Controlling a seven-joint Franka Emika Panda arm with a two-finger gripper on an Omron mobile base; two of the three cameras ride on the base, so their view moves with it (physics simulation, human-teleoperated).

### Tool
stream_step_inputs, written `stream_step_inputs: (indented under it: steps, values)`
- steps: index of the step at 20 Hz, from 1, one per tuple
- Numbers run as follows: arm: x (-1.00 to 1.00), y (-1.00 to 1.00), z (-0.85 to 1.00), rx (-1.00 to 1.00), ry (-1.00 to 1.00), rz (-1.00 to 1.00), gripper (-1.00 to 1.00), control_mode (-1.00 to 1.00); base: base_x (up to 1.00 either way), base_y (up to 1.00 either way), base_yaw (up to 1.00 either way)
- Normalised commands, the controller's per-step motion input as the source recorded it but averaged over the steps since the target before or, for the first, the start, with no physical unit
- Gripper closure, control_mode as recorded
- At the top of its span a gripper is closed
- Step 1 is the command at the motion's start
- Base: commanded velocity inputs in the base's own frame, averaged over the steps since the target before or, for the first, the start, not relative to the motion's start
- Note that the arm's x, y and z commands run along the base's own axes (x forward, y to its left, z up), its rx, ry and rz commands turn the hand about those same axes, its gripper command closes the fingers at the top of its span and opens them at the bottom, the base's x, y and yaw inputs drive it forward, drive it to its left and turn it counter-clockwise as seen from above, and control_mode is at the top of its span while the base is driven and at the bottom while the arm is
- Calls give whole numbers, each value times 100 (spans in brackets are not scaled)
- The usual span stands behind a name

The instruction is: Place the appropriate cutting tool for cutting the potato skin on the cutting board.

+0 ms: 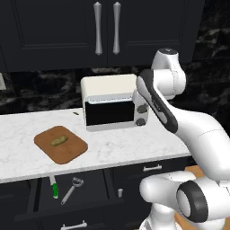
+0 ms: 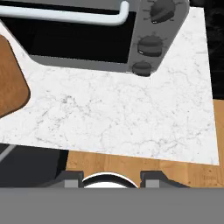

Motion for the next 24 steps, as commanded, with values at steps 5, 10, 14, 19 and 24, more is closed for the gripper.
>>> stream_step_inputs:
  steps: [5,10,14,19,24]
  values:
    - [-50,22,-6,0,-2,-2,-100,-100,0,0,0]
    - [-51,99,-39,0,2,-13,-100,-100,0,0,0]
    - [-58,77,-69,4,4,-3,-100,-100,0,0,0]
    - [-17,67,-84,11,12,0,-100,-100,0,0,0]
    - [2,57,-88,11,14,0,-100,-100,0,0,0]
